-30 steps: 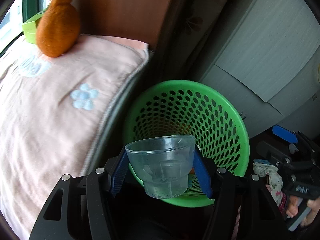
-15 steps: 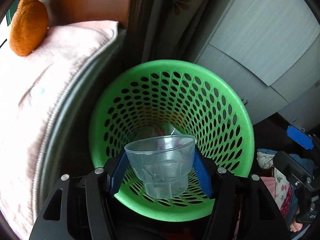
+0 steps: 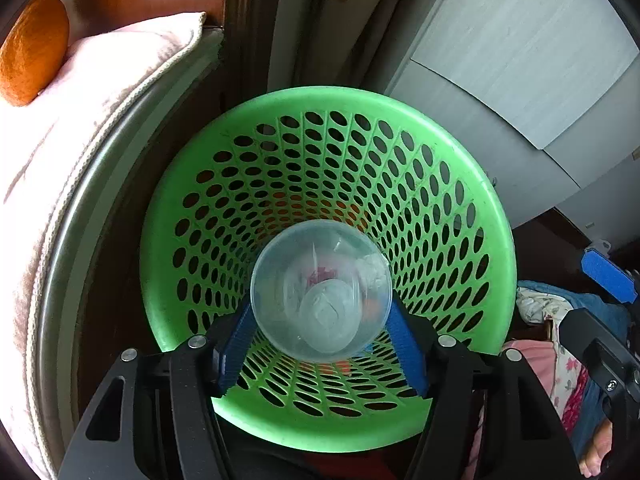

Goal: Collect trash
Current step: 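Carry the clear cup over the basket and open the left gripper, then move both grippers back over the table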

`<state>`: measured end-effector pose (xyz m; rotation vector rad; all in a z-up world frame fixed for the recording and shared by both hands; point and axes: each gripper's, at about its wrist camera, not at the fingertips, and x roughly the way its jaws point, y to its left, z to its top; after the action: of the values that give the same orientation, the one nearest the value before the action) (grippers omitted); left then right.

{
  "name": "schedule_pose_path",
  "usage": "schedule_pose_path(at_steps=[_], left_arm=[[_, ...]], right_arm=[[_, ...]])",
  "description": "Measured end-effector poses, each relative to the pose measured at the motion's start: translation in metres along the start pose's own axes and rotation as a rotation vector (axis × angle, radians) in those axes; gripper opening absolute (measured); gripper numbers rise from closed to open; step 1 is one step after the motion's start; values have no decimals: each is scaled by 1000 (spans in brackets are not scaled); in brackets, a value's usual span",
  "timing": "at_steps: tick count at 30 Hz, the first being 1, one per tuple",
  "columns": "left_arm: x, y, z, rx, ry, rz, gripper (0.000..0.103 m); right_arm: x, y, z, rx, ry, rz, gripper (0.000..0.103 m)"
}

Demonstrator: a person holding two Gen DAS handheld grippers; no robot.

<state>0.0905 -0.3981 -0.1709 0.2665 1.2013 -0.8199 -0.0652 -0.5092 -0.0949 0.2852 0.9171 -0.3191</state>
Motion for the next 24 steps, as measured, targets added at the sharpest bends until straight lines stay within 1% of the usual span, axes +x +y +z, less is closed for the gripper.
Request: schedule_pose_path(at_steps=[7, 12, 17, 19, 24], left_arm=[[-8, 0, -3, -14, -14, -9, 66], [-23, 4, -6, -19, -47, -6, 66], [-43, 10, -11, -24, -88, 29, 71], [-53, 13, -13, -25, -106, 49, 77], [-81, 25, -19, -28, -165, 87, 80]], right_arm=[[-5, 2, -3, -1, -9, 8, 88], [-8, 8, -3, -1, -13, 19, 88], [-12, 18, -2, -13, -22, 28, 88], [-14, 23, 0, -14, -27, 34, 88], [-19, 33, 3, -19, -43, 49, 88]])
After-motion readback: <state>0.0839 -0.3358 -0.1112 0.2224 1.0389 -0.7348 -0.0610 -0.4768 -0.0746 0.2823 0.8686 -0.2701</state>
